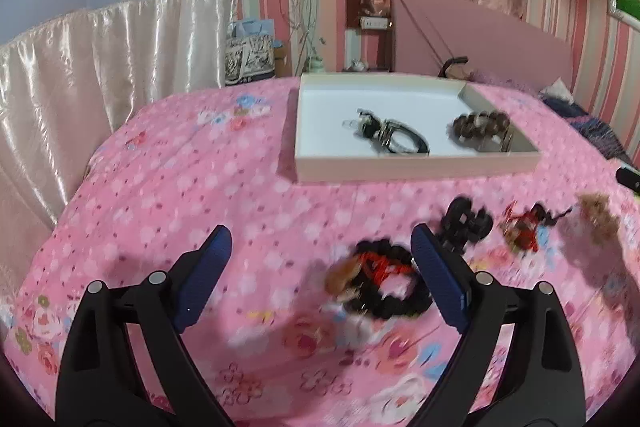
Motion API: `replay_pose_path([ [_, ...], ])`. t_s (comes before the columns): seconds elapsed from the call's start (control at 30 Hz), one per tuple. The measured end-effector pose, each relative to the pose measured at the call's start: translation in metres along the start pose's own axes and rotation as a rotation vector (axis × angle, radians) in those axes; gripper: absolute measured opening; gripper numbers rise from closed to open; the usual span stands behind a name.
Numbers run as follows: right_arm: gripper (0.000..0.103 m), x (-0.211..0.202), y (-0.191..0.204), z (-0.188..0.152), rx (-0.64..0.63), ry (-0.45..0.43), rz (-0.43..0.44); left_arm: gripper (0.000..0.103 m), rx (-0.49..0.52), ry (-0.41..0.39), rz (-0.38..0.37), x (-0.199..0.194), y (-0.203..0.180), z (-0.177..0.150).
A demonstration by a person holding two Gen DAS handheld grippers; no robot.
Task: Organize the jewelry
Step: 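Move both grippers back toward the red-and-black hair ties on the bedspread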
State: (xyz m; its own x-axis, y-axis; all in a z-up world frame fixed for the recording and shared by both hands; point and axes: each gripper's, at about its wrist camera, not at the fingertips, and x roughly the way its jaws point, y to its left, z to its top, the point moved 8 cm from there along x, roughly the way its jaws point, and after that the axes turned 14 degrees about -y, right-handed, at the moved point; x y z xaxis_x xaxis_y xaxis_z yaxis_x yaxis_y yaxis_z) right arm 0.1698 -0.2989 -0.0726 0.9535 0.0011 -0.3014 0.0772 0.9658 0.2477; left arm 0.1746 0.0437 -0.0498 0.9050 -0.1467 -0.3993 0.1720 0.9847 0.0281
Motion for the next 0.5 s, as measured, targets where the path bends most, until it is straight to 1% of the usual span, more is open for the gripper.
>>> replay_pose_path([
  [0.17, 0.086, -0.006, 0.014, -0.010, -0.011, 0.009, 0.011, 0.090, -0.027, 0.035, -0.003, -0.001, 0.005, -0.017],
  [0.33, 0.086, -0.006, 0.031, -0.019, -0.048, 0.028, 0.013, 0.090, -0.002, 0.047, -0.017, -0.004, -0.004, -0.026],
  [0.5, 0.085, -0.009, 0.025, -0.022, -0.066, 0.029, -0.022, 0.090, 0.015, 0.058, -0.036, -0.003, -0.010, -0.031],
])
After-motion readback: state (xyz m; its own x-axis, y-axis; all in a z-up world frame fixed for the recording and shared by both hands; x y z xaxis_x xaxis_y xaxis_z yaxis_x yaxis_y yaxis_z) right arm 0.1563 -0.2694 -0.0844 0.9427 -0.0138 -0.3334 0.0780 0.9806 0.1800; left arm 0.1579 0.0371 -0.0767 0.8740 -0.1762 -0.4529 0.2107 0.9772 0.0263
